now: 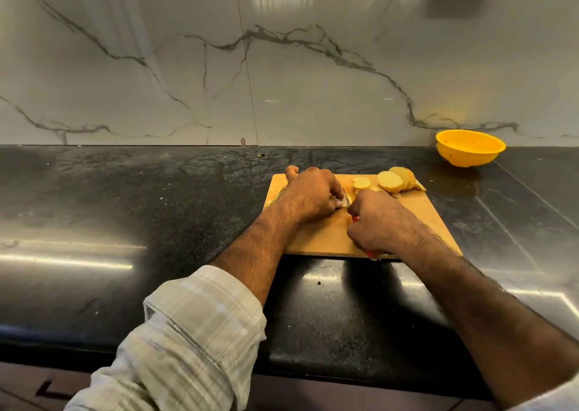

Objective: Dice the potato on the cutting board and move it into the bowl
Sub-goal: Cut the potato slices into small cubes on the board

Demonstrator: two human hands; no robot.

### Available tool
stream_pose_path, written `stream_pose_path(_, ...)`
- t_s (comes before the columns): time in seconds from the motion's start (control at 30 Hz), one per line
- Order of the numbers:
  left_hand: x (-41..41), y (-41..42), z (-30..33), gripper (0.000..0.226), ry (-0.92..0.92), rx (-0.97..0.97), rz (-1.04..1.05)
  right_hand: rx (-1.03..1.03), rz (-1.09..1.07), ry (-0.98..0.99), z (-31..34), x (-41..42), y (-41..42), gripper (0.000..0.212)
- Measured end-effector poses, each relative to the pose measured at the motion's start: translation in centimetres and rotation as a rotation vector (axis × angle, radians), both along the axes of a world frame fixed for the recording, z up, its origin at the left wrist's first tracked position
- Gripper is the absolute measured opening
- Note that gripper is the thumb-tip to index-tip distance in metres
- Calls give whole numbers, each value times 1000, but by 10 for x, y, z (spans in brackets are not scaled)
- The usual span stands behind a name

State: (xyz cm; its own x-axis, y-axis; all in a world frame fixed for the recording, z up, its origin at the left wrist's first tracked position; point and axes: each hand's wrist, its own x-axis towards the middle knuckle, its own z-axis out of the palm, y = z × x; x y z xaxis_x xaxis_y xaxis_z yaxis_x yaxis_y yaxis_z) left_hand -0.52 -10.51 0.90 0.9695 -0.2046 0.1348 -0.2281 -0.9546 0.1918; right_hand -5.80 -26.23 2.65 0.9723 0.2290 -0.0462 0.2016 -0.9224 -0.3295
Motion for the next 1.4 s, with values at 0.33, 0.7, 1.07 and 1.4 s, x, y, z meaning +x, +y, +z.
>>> stream_pose_path(0.33,-5,1,3,18,1,-48,37,34,-11,-123,-11,-3,-4,30)
stream_pose_path(0.7,-2,0,4,18,17,-36,29,-27,-4,-92,-12,-3,4,35)
stream_pose_path(1.07,1,14,-3,9,-5,-121,61,136,-17,-90,-8,2,-11,49)
stream_pose_path(1.4,8,14,-6,5,-3,-113,52,29,-8,-99,-12,-1,1,45)
